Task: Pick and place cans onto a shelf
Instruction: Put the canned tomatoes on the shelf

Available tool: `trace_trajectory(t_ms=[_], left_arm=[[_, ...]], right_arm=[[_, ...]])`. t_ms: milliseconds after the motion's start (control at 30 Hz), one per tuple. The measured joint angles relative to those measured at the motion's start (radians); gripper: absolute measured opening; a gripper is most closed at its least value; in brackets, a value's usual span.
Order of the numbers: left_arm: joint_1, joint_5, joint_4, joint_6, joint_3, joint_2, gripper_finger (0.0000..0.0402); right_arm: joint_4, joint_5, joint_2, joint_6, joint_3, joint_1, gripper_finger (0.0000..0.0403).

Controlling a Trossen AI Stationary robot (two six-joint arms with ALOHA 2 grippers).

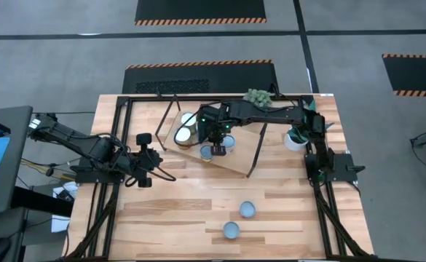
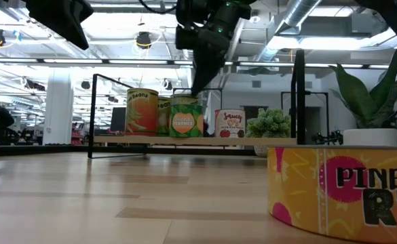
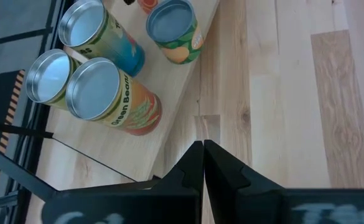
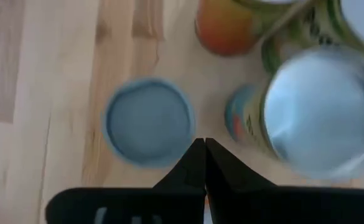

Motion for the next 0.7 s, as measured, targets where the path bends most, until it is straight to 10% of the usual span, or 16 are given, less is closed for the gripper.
trace_trajectory(t_ms=[700], left_arm=[[0.0,0.0,0.0,-0.002,0.0,0.0,0.0]], right_arm=[[0.068,0.008,0.0,-0.011,0.001,-0.064,0.0022]])
